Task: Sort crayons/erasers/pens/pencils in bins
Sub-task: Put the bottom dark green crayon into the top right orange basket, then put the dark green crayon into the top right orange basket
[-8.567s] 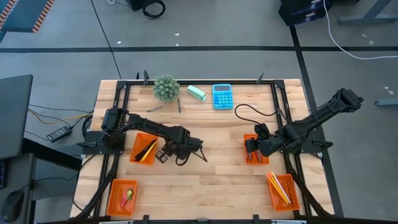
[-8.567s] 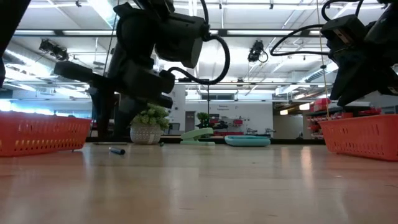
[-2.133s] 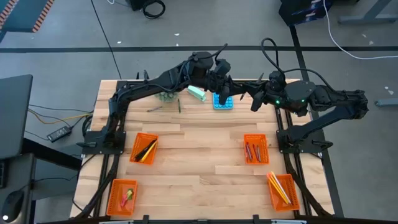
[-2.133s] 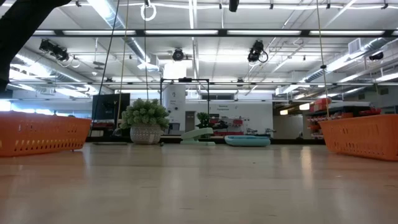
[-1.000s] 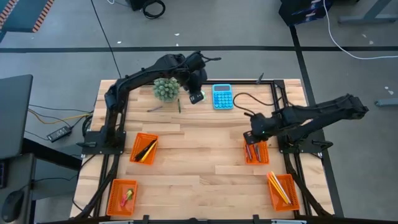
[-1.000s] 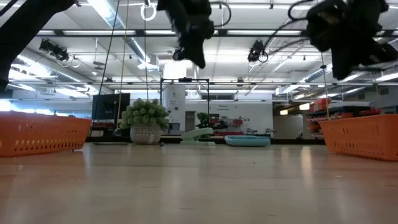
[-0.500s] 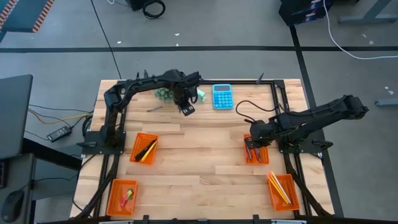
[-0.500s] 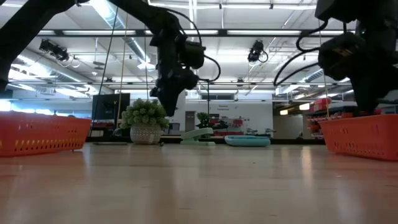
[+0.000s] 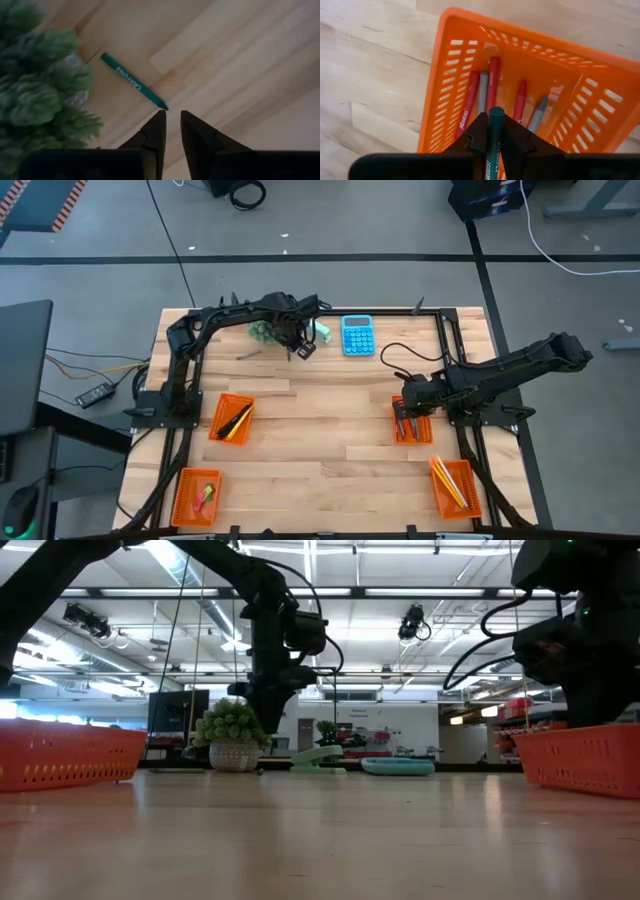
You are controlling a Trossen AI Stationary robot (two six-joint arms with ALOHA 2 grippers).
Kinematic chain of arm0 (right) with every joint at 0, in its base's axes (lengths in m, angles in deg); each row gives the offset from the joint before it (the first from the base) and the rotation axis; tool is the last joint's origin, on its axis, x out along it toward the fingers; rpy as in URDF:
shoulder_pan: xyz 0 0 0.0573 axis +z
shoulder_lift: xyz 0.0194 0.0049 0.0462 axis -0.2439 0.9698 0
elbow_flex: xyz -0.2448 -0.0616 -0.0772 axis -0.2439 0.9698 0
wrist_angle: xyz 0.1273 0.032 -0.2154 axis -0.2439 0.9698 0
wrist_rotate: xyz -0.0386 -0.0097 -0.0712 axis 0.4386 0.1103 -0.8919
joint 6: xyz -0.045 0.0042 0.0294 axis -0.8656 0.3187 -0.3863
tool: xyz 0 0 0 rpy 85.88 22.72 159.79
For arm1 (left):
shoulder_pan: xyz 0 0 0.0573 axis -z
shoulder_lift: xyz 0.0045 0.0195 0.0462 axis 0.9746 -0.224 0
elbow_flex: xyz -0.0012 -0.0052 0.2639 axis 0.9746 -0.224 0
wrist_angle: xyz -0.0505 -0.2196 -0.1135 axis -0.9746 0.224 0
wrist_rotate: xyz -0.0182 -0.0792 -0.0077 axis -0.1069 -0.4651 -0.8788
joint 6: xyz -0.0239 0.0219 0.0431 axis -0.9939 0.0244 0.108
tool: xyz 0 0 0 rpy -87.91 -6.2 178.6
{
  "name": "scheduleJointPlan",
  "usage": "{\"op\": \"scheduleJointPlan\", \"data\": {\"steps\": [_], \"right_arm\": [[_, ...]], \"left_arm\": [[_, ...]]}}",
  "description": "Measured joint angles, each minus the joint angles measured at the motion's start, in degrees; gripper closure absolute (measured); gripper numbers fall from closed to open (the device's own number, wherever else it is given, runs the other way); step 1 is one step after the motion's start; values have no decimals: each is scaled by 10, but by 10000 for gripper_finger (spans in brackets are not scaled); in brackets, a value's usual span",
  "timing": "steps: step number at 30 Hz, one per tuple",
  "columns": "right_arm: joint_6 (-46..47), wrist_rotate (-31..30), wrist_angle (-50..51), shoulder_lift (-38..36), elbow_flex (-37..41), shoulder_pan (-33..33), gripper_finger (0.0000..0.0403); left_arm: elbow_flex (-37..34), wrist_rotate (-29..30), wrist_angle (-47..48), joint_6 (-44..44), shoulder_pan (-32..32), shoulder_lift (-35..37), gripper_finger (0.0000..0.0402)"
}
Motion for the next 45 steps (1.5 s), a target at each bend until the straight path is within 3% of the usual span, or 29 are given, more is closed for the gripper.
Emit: {"op": "scheduleJointPlan", "data": {"steps": [14, 36, 45], "right_arm": [[5, -38, -1, 2, 0, 0, 360], [40, -66, -47, 85, 20, 30, 358], [39, -70, -79, 98, 20, 30, 285]], "left_arm": [[0, 25, -2, -152, -2, -17, 303], [0, 25, 1, -153, 25, -14, 299], [0, 25, 7, -152, 25, -13, 298]]}}
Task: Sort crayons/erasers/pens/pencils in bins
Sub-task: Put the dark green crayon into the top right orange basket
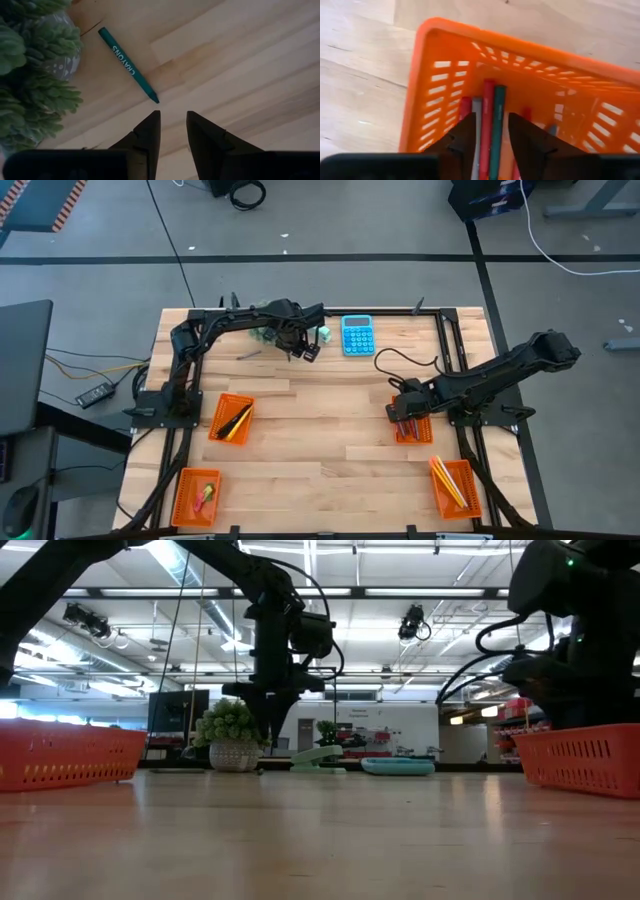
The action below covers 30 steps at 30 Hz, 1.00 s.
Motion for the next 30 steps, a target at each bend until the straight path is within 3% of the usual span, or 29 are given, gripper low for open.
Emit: {"op": "scheduleJointPlan", "data": {"steps": [6, 17, 30], "right_arm": [[0, 0, -2, -1, -9, 1, 257], [-15, -4, -2, -1, -29, 1, 260], [-15, -5, -4, -1, -29, 14, 260]], "left_arm": [[0, 18, 5, -21, -2, 0, 293], [0, 24, -1, -103, -29, -16, 267], [0, 14, -3, -122, -35, -50, 259]]}}
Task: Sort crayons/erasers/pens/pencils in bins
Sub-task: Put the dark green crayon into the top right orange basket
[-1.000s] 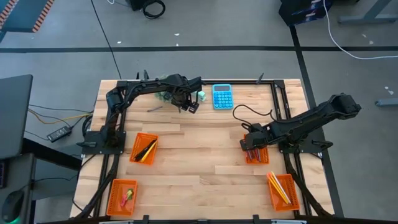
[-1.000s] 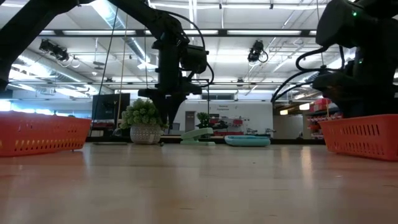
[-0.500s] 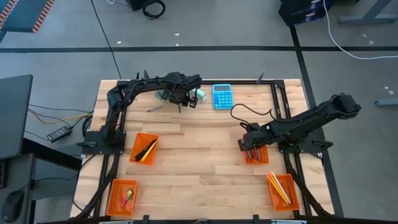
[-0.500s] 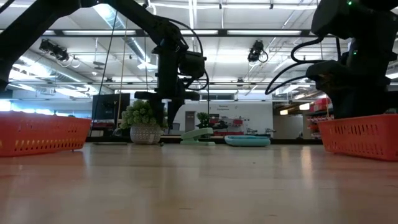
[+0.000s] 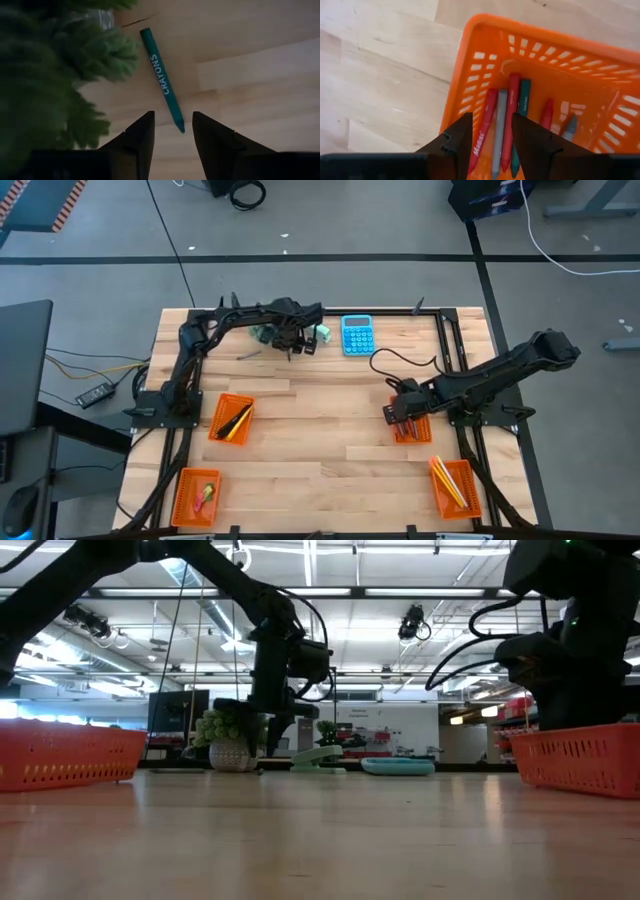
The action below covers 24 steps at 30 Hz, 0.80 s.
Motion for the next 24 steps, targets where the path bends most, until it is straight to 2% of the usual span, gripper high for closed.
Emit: {"op": "scheduleJointPlan", "data": {"steps": [11, 24], "right_arm": [[51, -23, -4, 0, 0, 51, 260], [60, -55, -7, 0, 0, 84, 260]], "left_arm": [[0, -4, -16, -2, -1, -28, 252], [1, -6, -18, 7, 10, -42, 291]]}}
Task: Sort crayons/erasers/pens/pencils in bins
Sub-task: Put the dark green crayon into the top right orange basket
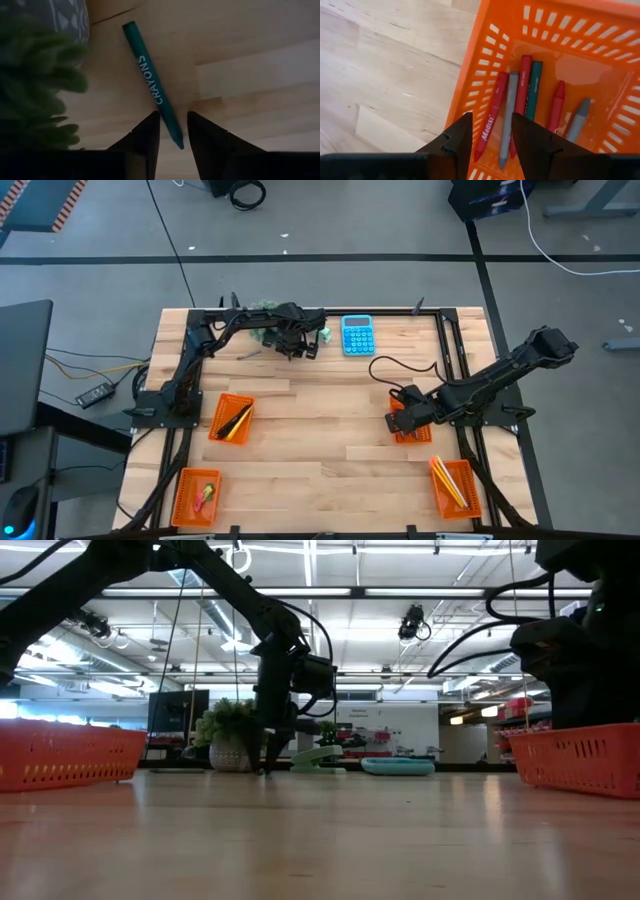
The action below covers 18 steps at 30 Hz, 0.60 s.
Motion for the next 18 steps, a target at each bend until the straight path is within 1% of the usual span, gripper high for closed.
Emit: {"op": "scheduleJointPlan", "data": {"steps": [7, 13, 16, 18], "right_arm": [[-32, -3, -1, 0, 0, 0, 260], [-36, -3, -1, 0, 0, 0, 260], [-37, -3, -1, -1, 0, 0, 260], [-37, -3, -1, -6, 0, 0, 260]], "left_arm": [[0, -3, -3, -2, 0, 0, 335], [0, -12, 4, 25, 4, -1, 375], [0, -33, 10, 42, 8, 0, 380], [-1, -56, 13, 50, 12, 3, 373]]}}
